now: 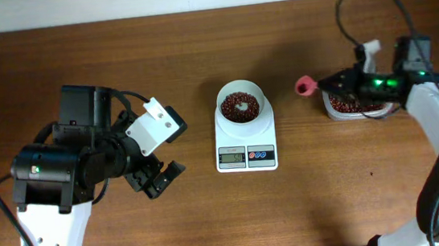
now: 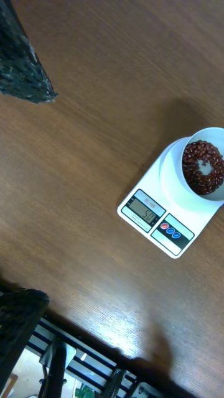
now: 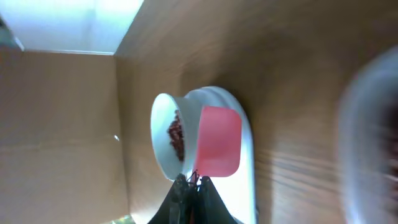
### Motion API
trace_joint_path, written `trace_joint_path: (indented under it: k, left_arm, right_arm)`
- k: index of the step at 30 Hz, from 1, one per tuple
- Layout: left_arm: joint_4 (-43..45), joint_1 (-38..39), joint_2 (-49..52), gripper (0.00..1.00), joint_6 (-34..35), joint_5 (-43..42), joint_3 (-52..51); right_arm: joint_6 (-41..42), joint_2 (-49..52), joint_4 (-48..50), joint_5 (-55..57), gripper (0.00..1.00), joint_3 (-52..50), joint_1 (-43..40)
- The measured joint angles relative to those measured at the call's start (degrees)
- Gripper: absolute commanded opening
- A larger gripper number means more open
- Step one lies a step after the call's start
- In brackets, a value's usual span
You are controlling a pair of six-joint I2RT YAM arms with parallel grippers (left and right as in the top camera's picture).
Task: Scoop and weigh 50g on scale
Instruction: 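Move the empty scoop right past the bean tub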
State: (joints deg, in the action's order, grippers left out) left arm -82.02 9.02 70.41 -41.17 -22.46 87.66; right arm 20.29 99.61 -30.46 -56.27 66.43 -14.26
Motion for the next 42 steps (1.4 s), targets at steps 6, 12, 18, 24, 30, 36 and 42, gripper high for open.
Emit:
trace_joint_path:
  k: [6, 12, 18, 24, 30, 36, 42]
  left_arm:
    - [-0.02, 0.00, 0.00, 0.99, 0.00, 0.00, 0.00]
    - [-0.02, 0.00, 0.00, 0.99, 0.00, 0.00, 0.00]
    - [-0.07, 0.00, 0.00, 0.99, 0.00, 0.00, 0.00]
    - [0.00, 0.00, 0.00, 0.99, 0.00, -0.02, 0.00]
    - [0.00, 0.00, 0.00, 0.99, 0.00, 0.00, 0.00]
    - [-0.02, 0.00, 0.00, 0.99, 0.00, 0.00, 0.00]
    - [0.00, 0.00, 0.00, 0.99, 0.00, 0.00, 0.00]
  right_arm:
    - [-2.12, -2.40, -0.83, -0.02, 0.04, 0.00, -8.61]
    - [-6.19, -10.99, -0.85, 5.27, 0.04, 0.00, -12.07]
    - [-10.51, -19.65, -9.88, 16.20, 0.04, 0.07, -12.07]
    - [-11.91, -21.90, -13.07, 31.01, 0.04, 0.09, -7.32]
    - [-11.96, -21.90, -13.05, 49.70, 0.04, 0.09, 8.52]
    - [-11.19, -21.09, -11.02, 71.08, 0.04, 0.09, 21.33]
    - [-11.17, -17.57, -10.64, 88.13, 0.04, 0.09, 26.47]
